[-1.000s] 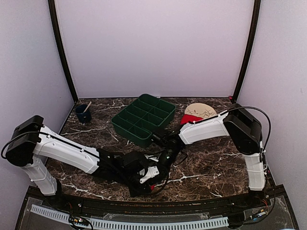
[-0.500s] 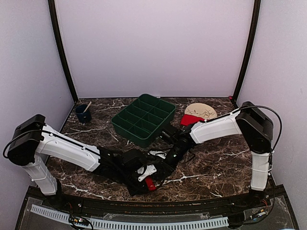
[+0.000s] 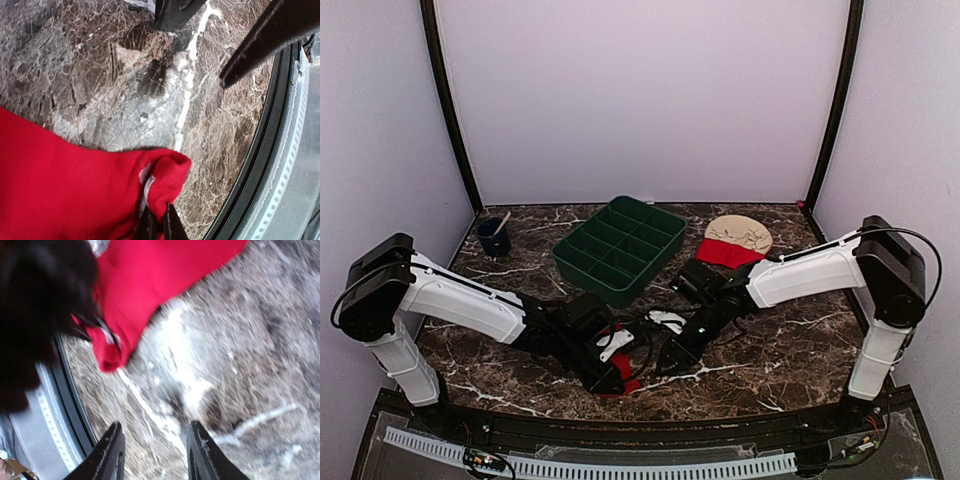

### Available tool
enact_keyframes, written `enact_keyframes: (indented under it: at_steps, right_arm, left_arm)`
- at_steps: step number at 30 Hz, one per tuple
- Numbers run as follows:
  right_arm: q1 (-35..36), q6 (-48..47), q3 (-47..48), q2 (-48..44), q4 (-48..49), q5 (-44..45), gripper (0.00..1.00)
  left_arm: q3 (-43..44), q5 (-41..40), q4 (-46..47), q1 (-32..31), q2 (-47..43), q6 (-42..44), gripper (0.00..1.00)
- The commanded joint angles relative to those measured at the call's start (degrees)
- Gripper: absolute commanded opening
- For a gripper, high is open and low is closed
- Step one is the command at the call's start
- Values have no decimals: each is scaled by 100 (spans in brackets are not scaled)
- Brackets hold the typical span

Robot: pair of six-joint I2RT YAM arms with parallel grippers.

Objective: Roll the socks
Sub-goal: Roll the sock at the center of the board.

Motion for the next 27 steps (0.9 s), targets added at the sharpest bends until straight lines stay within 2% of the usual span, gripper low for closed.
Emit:
enact_keyframes:
  at_steps: [1, 12, 27]
  right_arm:
    - [53, 163, -219, -320, 402, 444, 41]
    - [239, 192, -817, -1099, 821, 1501, 41]
    - [1963, -383, -1118, -1821, 1165, 3522, 38]
  left_arm:
    - [-293, 292, -384, 75, -24, -101, 0]
    - [-395, 1390, -134, 312, -7, -42, 0]
    - [-61, 2580, -372, 620, 761, 131, 0]
